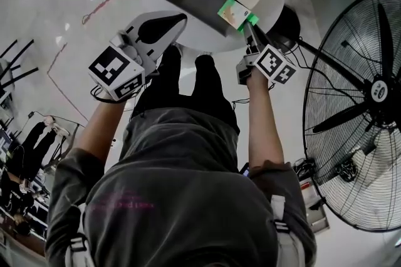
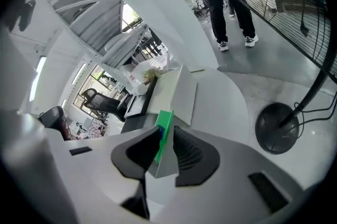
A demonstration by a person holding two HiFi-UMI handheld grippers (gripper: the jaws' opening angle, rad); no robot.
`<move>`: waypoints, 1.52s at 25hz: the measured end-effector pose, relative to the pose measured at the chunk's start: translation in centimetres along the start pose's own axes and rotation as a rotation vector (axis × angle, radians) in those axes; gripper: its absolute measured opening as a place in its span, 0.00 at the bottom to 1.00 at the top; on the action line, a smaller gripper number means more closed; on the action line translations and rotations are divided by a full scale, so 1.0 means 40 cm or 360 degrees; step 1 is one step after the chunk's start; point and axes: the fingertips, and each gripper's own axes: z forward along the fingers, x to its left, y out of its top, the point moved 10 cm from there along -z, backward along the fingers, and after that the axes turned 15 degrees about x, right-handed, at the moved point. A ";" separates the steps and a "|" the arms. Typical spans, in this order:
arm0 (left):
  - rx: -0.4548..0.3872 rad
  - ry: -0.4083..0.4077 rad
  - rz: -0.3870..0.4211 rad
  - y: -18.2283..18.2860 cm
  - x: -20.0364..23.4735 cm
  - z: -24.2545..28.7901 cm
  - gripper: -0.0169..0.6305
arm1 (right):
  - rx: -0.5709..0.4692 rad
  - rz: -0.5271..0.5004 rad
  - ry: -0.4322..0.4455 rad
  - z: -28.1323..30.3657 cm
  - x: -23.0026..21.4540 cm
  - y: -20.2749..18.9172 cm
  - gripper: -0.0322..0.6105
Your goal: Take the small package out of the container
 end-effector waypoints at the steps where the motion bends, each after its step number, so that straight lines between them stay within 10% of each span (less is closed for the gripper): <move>1: 0.0002 -0.0002 0.0000 -0.003 0.001 -0.005 0.04 | -0.0002 0.0002 -0.0003 0.002 0.002 -0.001 0.18; 38: -0.0274 0.0061 0.0214 0.166 -0.057 -0.188 0.04 | -0.0411 -0.0416 0.0231 -0.260 0.343 0.157 0.09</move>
